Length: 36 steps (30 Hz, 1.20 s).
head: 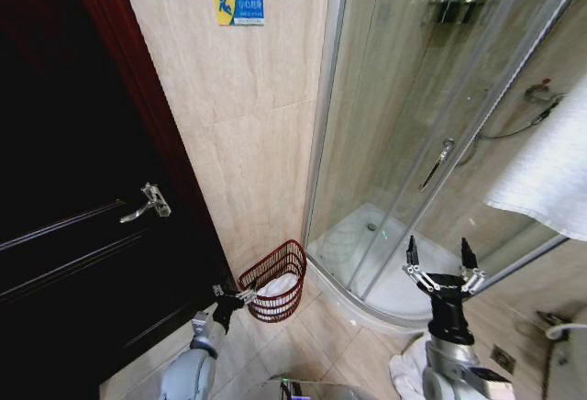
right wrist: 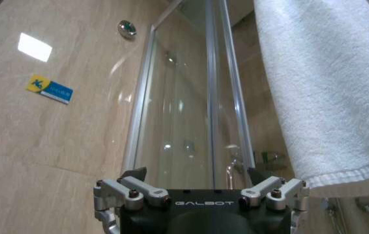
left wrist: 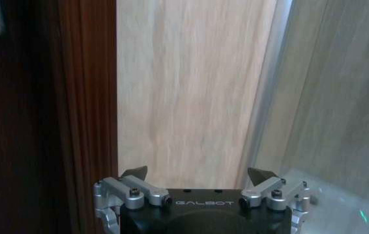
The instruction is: Discard the used towel into the hamper.
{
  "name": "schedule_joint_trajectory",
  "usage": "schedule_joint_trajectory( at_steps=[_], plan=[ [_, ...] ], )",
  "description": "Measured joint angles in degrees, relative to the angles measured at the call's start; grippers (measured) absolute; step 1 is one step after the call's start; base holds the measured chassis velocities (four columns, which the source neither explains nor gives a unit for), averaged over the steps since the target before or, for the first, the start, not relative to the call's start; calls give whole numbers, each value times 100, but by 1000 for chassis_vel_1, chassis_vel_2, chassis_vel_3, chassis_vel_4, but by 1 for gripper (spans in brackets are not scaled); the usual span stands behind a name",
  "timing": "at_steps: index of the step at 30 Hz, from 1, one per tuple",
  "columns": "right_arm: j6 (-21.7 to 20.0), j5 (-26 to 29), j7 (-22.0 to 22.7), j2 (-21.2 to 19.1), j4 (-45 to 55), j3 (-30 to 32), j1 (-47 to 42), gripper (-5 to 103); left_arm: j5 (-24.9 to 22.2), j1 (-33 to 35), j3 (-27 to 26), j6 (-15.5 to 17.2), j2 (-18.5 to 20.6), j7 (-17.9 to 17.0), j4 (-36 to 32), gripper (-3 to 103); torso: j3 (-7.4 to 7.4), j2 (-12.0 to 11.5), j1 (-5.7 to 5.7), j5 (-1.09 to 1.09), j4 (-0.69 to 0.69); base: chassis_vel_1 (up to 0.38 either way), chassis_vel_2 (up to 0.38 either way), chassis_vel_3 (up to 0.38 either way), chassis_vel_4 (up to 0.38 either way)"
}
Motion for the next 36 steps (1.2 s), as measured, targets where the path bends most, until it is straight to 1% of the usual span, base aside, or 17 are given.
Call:
schedule_joint_trajectory(
  at_steps=[1,3,4,5,8,13,18,23,29,33,35,36],
  plan=[
    [0,0,0,0,0,0,0,100,0,0,0,0,0,0,0,100,0,0,0,0,0,0,0,0,0],
    [-1,90,-3,-8,-30,95,-33,100,143,135,1,166,-17,-56,-574,100,0,0,0,0,0,0,0,0,0],
    [-1,90,-3,-8,-30,95,-33,100,143,135,1,166,-17,-56,-574,100,0,0,0,0,0,0,0,0,0],
    [-2,164,-3,-24,-51,147,-51,100,135,223,7,246,-12,-84,-894,100,0,0,0,1,0,0,0,0,0],
    [-4,255,-3,-30,-114,176,-44,100,112,408,178,294,-23,-146,-1276,100,0,0,0,0,-1,0,0,0,0],
    [-42,238,22,-11,-142,107,33,100,164,585,431,276,-65,-179,-1443,100,0,0,0,-1,0,0,0,0,0],
    [-118,210,61,-15,-125,88,109,100,226,647,473,217,-65,-150,-1600,100,0,0,0,-1,0,0,0,0,0],
    [-185,137,92,-7,-22,20,152,100,299,675,501,102,-61,-152,-1572,100,0,0,0,-1,0,0,0,0,0],
    [-237,30,203,-27,167,16,169,100,311,678,510,72,-59,-152,-1547,100,0,0,0,-1,0,0,0,0,0],
    [-147,-59,301,-90,295,119,120,100,312,675,511,69,-58,-152,-1538,100,0,0,0,-1,0,0,0,0,0],
    [43,-11,293,-156,512,210,154,100,311,673,511,67,-56,-152,-1532,100,0,0,0,-1,-1,0,0,0,0],
    [43,-11,293,-156,512,210,154,100,311,673,511,67,-56,-152,-1532,100,0,0,0,-1,-1,0,0,0,0]
  ],
)
